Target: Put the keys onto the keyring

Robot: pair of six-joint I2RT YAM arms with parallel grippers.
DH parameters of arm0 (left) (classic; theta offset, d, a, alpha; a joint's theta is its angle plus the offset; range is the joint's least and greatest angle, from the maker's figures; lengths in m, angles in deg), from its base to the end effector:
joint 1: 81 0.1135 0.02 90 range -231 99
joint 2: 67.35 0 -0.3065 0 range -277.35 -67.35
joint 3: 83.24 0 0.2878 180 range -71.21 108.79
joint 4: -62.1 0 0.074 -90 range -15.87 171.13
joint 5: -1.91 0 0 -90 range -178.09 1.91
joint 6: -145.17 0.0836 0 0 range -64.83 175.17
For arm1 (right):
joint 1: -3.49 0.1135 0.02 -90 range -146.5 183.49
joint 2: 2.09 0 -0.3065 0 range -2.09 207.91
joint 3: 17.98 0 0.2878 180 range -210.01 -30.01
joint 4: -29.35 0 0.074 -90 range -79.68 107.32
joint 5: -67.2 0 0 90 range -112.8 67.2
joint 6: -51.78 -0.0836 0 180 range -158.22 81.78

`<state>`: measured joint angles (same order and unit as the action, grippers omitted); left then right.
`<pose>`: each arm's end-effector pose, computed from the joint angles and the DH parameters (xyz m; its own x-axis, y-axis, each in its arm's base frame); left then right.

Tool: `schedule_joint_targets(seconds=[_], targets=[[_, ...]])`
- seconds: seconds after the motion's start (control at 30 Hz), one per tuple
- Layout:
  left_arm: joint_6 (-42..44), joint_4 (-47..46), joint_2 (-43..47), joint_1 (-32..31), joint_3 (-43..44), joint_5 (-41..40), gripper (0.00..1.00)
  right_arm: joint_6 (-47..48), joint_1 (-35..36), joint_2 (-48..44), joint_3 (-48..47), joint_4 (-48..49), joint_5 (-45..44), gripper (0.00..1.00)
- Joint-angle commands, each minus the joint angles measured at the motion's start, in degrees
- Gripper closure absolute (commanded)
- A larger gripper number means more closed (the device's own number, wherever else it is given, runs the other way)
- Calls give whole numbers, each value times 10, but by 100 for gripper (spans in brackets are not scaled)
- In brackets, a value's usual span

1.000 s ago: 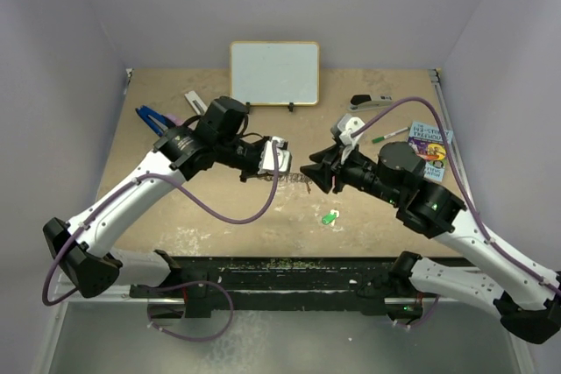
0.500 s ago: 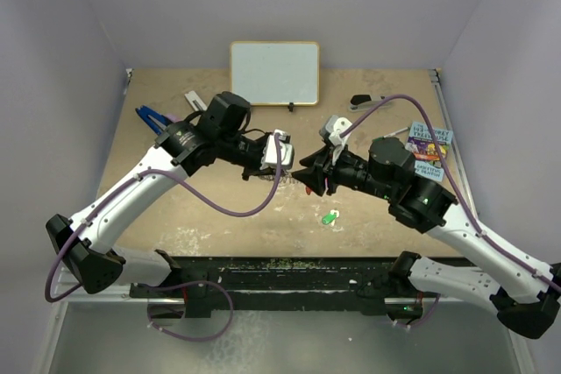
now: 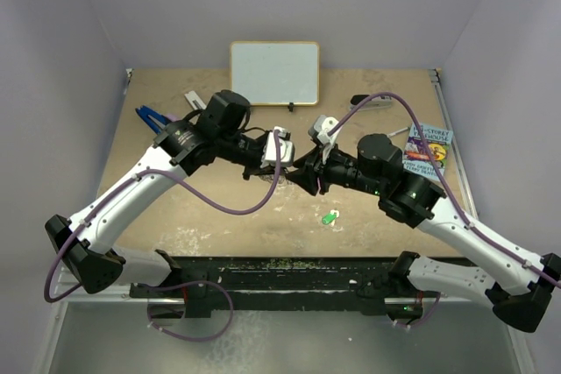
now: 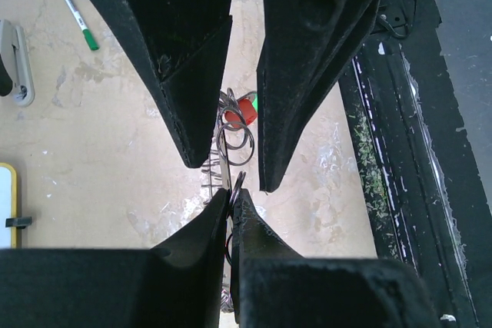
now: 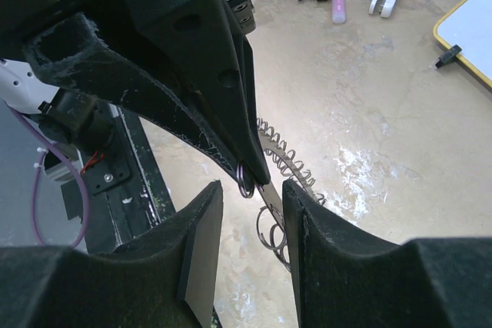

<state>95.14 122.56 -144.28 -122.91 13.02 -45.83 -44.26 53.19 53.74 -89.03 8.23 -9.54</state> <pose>0.2040 -0.2587 0.4180 0.1846 0.4732 -0.8614 0.9822 -0.1194 0.1449 0.1665 0.2260 0.4267 -0.1598 -0.0300 -0.9867 -0.8780 0.4613 0.1281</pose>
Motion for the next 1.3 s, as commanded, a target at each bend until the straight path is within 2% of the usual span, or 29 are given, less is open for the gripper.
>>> schedule_joint_targets(seconds=[0.0,0.1,0.17,0.23,0.27,0.3,0.5,0.63,0.93,1.27], targets=[[-8,-25,5,-7,31,29,96,0,0,-1,-12,32,16,59],[-11,-26,4,-8,33,30,96,0,1,4,-12,36,17,62],[-13,-28,5,-9,35,30,96,1,1,9,-12,36,19,68],[-17,-28,5,-9,36,31,96,1,1,14,-13,35,19,80],[-19,-27,5,-10,37,31,96,1,1,15,-14,35,16,92],[-20,-27,6,-9,38,31,96,0,1,15,-14,35,13,99],[-28,-29,10,-9,40,30,96,-5,1,2,-3,48,2,100],[-38,-35,13,-9,39,28,85,-8,1,-14,8,64,-4,100],[-37,-38,20,-9,32,33,82,-15,4,-33,8,77,-5,100],[-54,-66,32,-9,13,38,82,-8,38,-60,36,103,-27,100]])
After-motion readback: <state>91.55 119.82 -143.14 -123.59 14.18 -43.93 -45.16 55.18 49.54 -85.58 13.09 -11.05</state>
